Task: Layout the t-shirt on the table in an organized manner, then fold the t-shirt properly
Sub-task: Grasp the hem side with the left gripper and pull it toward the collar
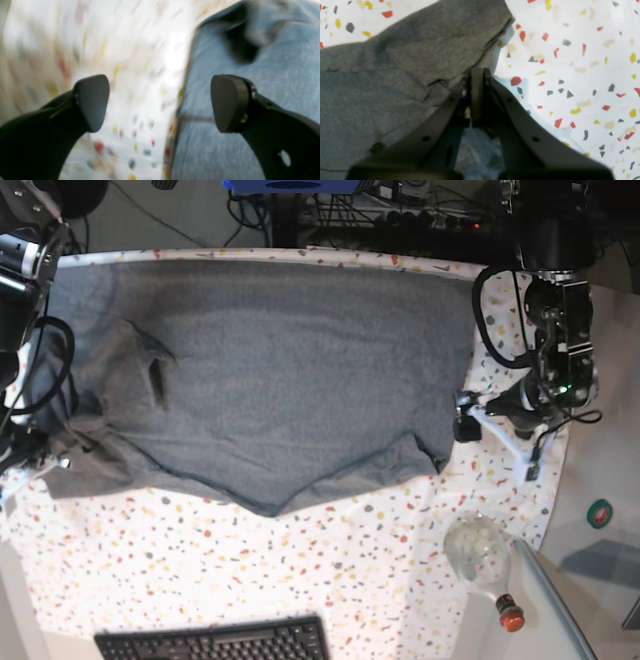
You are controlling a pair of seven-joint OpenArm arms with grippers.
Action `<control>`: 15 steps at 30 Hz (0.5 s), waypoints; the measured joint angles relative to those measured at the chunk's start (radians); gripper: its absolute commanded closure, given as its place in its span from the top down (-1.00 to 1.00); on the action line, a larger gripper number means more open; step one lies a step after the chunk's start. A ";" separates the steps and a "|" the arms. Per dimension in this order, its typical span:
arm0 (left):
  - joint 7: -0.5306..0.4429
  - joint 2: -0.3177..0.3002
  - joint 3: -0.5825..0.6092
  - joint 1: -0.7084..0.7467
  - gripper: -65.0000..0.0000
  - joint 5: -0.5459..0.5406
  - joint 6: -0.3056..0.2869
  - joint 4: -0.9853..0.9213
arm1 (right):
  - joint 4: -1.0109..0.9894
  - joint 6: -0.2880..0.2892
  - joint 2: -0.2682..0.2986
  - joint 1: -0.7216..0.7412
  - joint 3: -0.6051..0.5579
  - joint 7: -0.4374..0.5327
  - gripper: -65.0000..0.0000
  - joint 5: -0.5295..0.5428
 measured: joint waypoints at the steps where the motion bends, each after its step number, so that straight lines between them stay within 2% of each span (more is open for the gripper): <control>1: -0.005 0.019 0.031 -0.006 0.89 0.034 0.000 0.024 | 0.002 0.000 0.000 0.000 0.000 0.001 -1.00 0.003; 3: -0.006 0.055 0.092 -0.003 0.89 0.125 -0.015 0.066 | 0.003 0.000 0.003 0.000 0.000 0.001 -1.00 0.002; 6: 0.013 0.107 0.096 0.011 0.89 0.155 -0.016 0.070 | 0.003 0.000 0.003 -0.001 0.000 0.001 -1.00 -0.001; 10: 0.011 0.159 -0.002 0.005 0.86 0.065 -0.010 0.005 | 0.002 0.000 0.002 0.000 0.000 0.001 -1.00 0.002; 15: 0.008 0.188 -0.116 -0.003 0.56 -0.060 -0.008 -0.097 | 0.001 0.000 0.003 0.000 0.000 0.002 -1.00 0.001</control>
